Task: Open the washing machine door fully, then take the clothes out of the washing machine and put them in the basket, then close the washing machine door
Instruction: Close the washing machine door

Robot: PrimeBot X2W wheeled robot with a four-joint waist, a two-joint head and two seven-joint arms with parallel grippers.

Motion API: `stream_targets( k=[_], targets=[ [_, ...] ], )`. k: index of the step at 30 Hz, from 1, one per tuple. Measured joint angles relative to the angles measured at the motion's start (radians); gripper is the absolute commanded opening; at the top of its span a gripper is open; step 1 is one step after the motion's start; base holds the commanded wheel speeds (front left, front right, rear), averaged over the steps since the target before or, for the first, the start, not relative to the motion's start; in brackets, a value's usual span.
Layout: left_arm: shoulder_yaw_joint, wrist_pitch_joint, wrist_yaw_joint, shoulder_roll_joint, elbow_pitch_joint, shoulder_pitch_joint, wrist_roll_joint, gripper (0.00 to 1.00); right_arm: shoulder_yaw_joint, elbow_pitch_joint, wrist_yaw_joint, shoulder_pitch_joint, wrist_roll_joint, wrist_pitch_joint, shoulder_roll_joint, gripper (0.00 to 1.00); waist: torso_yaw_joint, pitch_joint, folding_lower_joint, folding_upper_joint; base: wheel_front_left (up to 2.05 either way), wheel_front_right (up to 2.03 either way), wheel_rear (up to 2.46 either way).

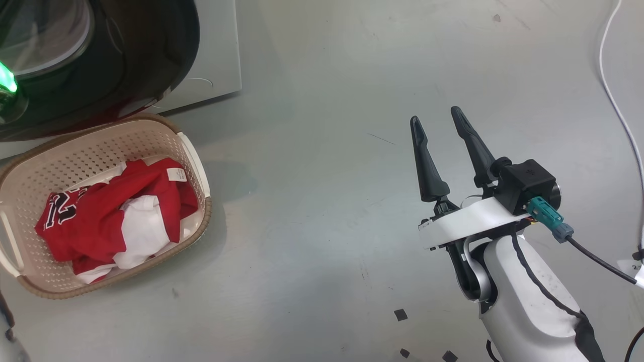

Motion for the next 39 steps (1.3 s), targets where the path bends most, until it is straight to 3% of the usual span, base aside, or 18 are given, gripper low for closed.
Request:
stream_targets(
  k=[15,26,27,28,29,30,37,39],
  targets=[
    [0.003,0.046,-0.103,-0.016,0.046,0.017,-0.033,0.00,-0.032,0.026,-0.002,0.000,-0.013,0.000,0.000,1.00,0.062,-0.035,0.0000,0.0000,0.00,0.00,0.00],
    [0.045,0.067,-0.164,-0.026,0.050,0.242,-0.071,0.01,-0.038,0.057,-0.002,0.012,-0.019,0.000,0.000,1.00,0.105,-0.104,0.0000,0.0000,0.00,0.00,0.00],
    [0.052,0.066,-0.165,-0.027,0.047,0.266,-0.071,0.29,-0.040,0.059,-0.002,0.017,-0.020,0.000,0.000,1.00,0.108,-0.112,0.0000,0.0000,0.00,0.00,0.00],
    [0.063,0.064,-0.166,-0.032,0.042,0.289,-0.072,0.44,-0.042,0.061,-0.002,0.024,-0.020,0.000,0.000,1.00,0.112,-0.119,0.0000,0.0000,0.00,0.00,0.00],
    [0.074,0.062,-0.169,-0.036,0.034,0.312,-0.074,0.67,-0.044,0.064,-0.002,0.029,-0.020,0.000,0.000,1.00,0.116,-0.126,0.0000,0.0000,0.00,0.00,0.00],
    [0.084,0.060,-0.173,-0.037,0.029,0.333,-0.076,1.00,-0.046,0.066,-0.002,0.034,-0.021,0.000,0.000,1.00,0.120,-0.133,0.0000,0.0000,0.00,0.00,0.00],
    [0.151,0.014,-0.181,-0.057,-0.016,0.453,-0.083,1.00,-0.067,0.075,-0.001,0.059,-0.036,0.000,0.000,1.00,0.148,-0.170,0.0000,0.0000,0.00,0.00,0.00],
    [0.160,-0.006,-0.182,-0.086,-0.040,0.510,-0.082,1.00,-0.082,0.081,-0.001,0.078,-0.047,0.000,-0.001,1.00,0.167,-0.185,0.0000,0.0000,0.00,0.00,0.00]
  ],
)
